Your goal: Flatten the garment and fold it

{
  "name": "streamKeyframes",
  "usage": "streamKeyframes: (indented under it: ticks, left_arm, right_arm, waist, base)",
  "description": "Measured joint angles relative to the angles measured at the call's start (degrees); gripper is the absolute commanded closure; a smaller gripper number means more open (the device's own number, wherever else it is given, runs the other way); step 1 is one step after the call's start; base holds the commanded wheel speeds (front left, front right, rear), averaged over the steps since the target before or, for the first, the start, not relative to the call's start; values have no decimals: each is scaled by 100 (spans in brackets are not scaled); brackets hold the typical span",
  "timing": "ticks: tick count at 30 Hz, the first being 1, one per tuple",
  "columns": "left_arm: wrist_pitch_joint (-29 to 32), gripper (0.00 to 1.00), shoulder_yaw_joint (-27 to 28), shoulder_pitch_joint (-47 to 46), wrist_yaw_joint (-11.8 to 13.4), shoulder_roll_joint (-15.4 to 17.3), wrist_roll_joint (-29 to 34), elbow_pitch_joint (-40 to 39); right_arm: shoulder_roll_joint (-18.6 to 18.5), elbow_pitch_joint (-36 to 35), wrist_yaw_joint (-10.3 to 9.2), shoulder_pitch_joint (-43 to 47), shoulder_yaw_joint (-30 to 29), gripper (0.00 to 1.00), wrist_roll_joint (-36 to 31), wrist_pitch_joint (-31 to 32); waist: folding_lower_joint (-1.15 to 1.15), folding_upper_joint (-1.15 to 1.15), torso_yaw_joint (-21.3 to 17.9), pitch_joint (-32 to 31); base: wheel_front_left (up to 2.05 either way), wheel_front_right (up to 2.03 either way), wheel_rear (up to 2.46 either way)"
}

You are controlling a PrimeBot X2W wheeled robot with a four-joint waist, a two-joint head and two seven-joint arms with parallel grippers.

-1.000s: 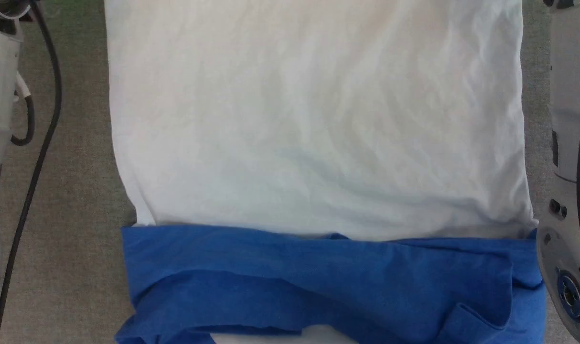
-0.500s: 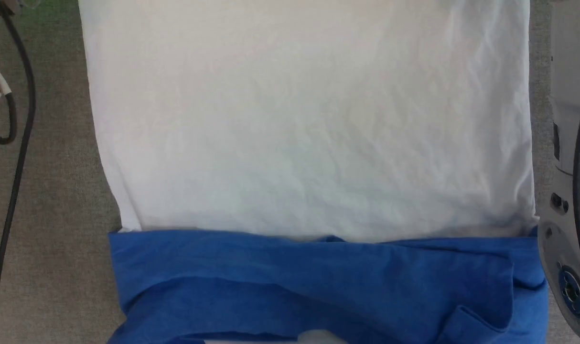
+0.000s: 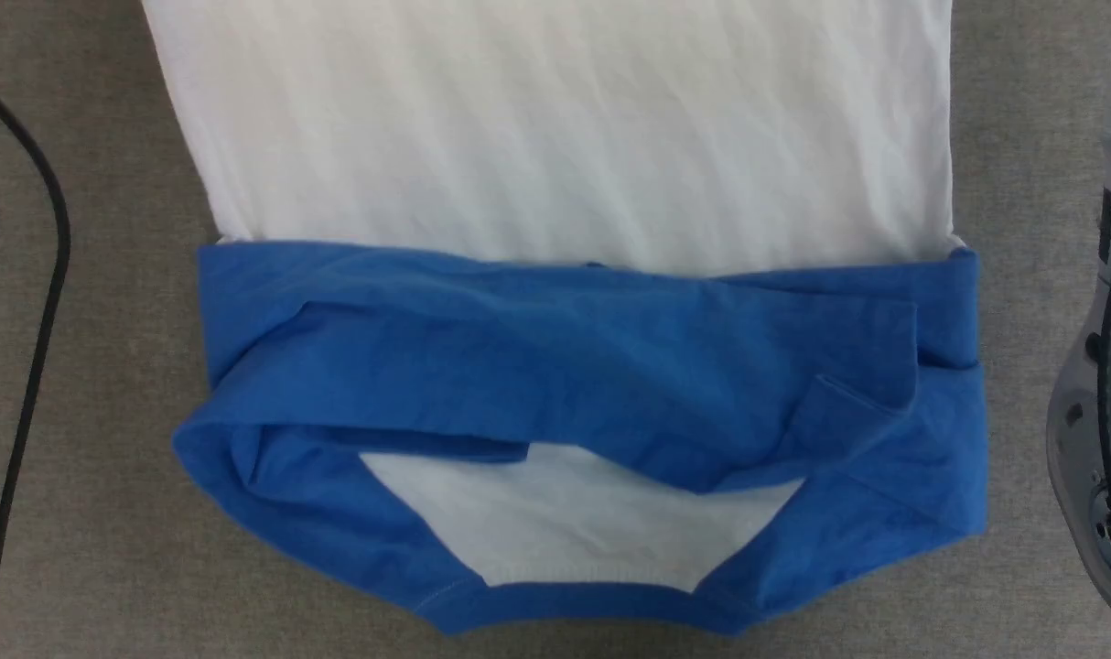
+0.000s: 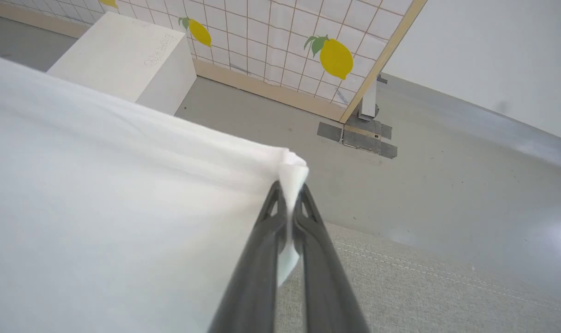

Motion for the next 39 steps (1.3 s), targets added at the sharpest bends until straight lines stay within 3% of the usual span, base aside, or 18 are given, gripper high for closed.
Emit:
streamKeyframes:
  ticks: [7,17,21,29,39]
  left_arm:
    - [-1038,100,-47,523,-415,-41,-11,-7]
    - [-1566,100,-141,2905,-434,63,-291,-622]
    - [-1664,100,-169,3912,-269,48,-495,-1089]
    - [-1767,100,-335,5832,288,23,-575,-2087]
    - [-1784,100,-420,7217,781,-179,-879,-2332]
  right_arm:
    - [-152,192,0,320,183,100,382,-695]
    - [-494,-593,0,2839,318,100,1953,-1190]
    - [-436,-1113,0,4027,133,100,2431,-1224]
    - [-180,-1884,0,6111,-328,100,2841,-1260]
    - [-8,-2234,0,7502,-614,100,3031,-1355]
  waist:
    - [0,0,31,-514]
    - [0,0,60,-1584]
    - [0,0,60,-2059]
    - [-1,0,55,-2962]
    - [-1,0,53,-3664]
  base:
    - [0,0,0]
    - [0,0,0]
    - [0,0,0]
    - [0,0,0]
    - [0,0,0]
